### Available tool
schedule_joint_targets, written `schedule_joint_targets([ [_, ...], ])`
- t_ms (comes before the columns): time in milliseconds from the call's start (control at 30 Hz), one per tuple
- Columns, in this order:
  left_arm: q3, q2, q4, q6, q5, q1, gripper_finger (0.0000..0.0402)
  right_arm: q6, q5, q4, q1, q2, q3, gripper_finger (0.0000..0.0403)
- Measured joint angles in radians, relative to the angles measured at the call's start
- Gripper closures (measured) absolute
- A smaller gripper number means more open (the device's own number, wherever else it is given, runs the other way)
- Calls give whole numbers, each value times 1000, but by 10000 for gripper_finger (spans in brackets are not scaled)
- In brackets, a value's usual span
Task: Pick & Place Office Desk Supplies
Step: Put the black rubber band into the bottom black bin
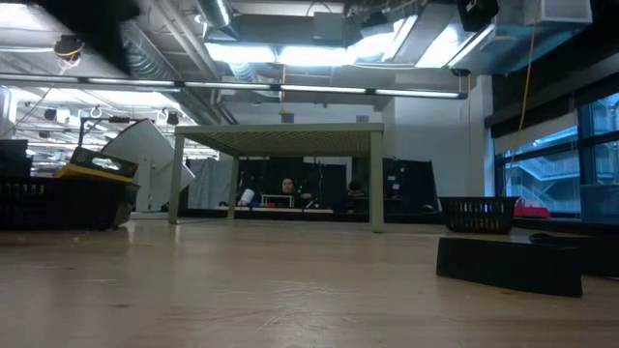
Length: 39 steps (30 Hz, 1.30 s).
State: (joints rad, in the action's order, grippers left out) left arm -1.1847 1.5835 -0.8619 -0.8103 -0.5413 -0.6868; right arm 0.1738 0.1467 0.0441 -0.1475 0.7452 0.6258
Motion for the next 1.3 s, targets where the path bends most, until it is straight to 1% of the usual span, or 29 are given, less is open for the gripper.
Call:
schedule_joint_targets([
  [67, 0, 22, 126, 76, -19, 52, 288, 0, 0, 0, 0, 0, 0, 211],
  [133, 0, 63, 247, 195, -22, 107, 288, 0, 0, 0, 0, 0, 0, 211],
  [200, 0, 115, 377, 324, 6, 156, 288, 0, 0, 0, 0, 0, 0, 211],
  [267, 0, 162, 509, 472, 105, 197, 288, 0, 0, 0, 0, 0, 0, 211],
  [367, 0, 229, 705, 702, 296, 240, 288, 0, 0, 0, 0, 0, 0, 211],
  [433, 0, 277, 837, 819, 384, 261, 288, 0, 0, 0, 0, 0, 0, 211],
  [500, 0, 319, 925, 906, 431, 278, 288, 0, 0, 0, 0, 0, 0, 211],
  [567, 0, 358, 1000, 963, 445, 298, 288, 0, 0, 0, 0, 0, 0, 211],
  [700, 0, 426, 1130, 990, 451, 330, 288, 0, 0, 0, 0, 0, 0, 211],
  [800, 0, 466, 1213, 988, 506, 349, 288, 0, 0, 0, 0, 0, 0, 211],
  [933, 0, 502, 1235, 974, 582, 356, 288, 0, 0, 0, 0, 0, 0, 211],
  [1100, -2, 535, 1260, 873, 597, 362, 288, 0, 0, -1, 0, 0, 0, 211],
  [1167, -24, 561, 1260, 834, 614, 366, 288, 0, 0, 0, 0, 0, 0, 211],
  [1300, -80, 610, 1248, 824, 641, 364, 288, 0, 0, -1, 0, 0, 0, 211],
])
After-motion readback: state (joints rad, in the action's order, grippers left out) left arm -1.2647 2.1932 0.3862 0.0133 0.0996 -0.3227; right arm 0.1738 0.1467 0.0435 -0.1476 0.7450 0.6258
